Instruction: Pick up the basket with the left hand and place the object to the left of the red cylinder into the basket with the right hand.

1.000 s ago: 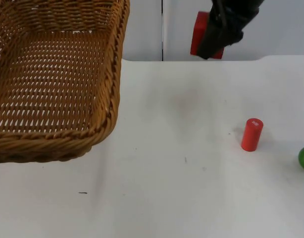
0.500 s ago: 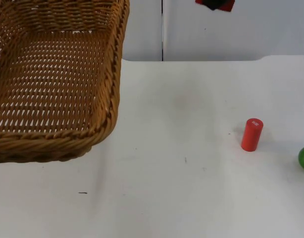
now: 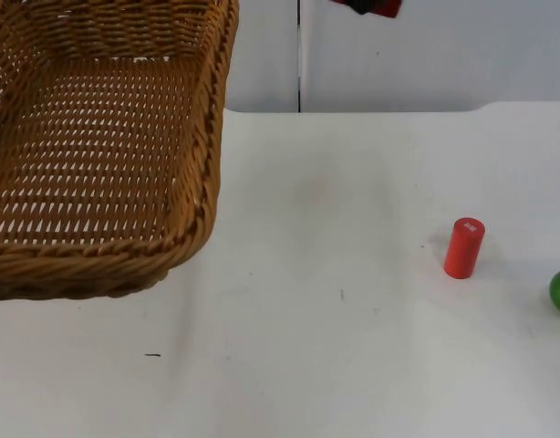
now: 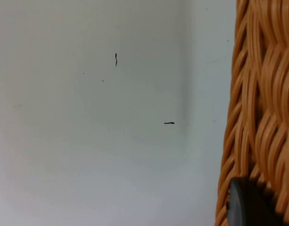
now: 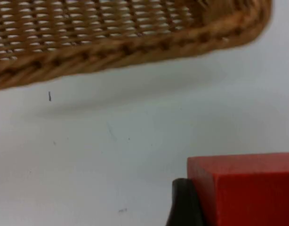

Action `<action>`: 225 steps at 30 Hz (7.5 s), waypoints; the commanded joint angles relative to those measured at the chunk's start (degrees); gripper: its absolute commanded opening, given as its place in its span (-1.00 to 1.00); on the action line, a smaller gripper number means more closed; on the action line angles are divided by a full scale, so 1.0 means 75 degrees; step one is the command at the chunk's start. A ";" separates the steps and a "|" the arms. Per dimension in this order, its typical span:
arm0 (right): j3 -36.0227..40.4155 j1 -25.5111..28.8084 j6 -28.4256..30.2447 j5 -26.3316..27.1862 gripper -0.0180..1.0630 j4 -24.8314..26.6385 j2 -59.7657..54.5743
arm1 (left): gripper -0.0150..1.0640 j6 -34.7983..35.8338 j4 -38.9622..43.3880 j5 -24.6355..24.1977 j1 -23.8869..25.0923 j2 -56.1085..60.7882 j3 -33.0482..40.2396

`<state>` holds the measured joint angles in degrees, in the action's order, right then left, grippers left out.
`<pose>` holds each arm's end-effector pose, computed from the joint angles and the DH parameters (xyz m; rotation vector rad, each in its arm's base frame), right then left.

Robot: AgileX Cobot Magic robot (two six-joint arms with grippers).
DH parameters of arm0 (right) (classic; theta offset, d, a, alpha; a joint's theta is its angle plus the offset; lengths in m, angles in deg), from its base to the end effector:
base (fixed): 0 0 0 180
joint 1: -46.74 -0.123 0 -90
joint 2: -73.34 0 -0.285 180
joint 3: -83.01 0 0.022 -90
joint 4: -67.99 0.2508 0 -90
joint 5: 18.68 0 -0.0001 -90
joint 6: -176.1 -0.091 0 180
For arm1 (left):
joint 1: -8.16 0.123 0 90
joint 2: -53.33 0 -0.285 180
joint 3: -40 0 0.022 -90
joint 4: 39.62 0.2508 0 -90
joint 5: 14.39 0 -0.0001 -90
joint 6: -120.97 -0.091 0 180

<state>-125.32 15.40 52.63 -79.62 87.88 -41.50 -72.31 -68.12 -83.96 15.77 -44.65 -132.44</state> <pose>0.3423 0.2402 0.3468 -1.6633 1.8721 0.2757 0.3003 -0.0009 0.2785 -0.0836 2.8987 -0.6650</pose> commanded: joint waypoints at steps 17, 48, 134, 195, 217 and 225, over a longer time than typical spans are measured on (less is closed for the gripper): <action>-0.0032 -0.2465 -0.0800 0.2867 -0.97 -0.0288 -0.0633 | -0.98 -0.0041 -0.0149 -0.0052 -0.0030 0.0051 0.0003; -0.0004 -0.2451 -0.2017 0.3435 -0.86 0.0783 -0.1720 | -0.98 -0.0041 -0.0170 -0.0052 -0.0030 0.0051 0.0003; 0.5067 -0.1656 -0.3058 0.4399 0.48 0.0194 0.4752 | -0.98 -0.0626 -0.0162 -0.0052 -0.0030 -0.0162 0.0010; 0.5067 -0.1656 -0.3024 0.4104 0.48 0.0150 0.4752 | -0.98 -0.3794 -0.2397 0.1905 -0.0030 -0.5410 -0.1509; 0.5067 -0.1656 -0.3024 0.4104 0.48 0.0150 0.4752 | -0.98 -0.3813 -0.2522 0.1982 -0.0030 -0.5410 -0.1858; 0.5067 -0.1656 -0.3024 0.4088 0.48 0.0150 0.4752 | -0.79 -0.3813 -0.2522 0.1980 -0.0030 -0.5410 -0.1860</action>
<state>-87.66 2.78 29.45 -48.93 89.05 -6.29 -100.06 -85.81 -68.96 15.77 -85.36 -145.83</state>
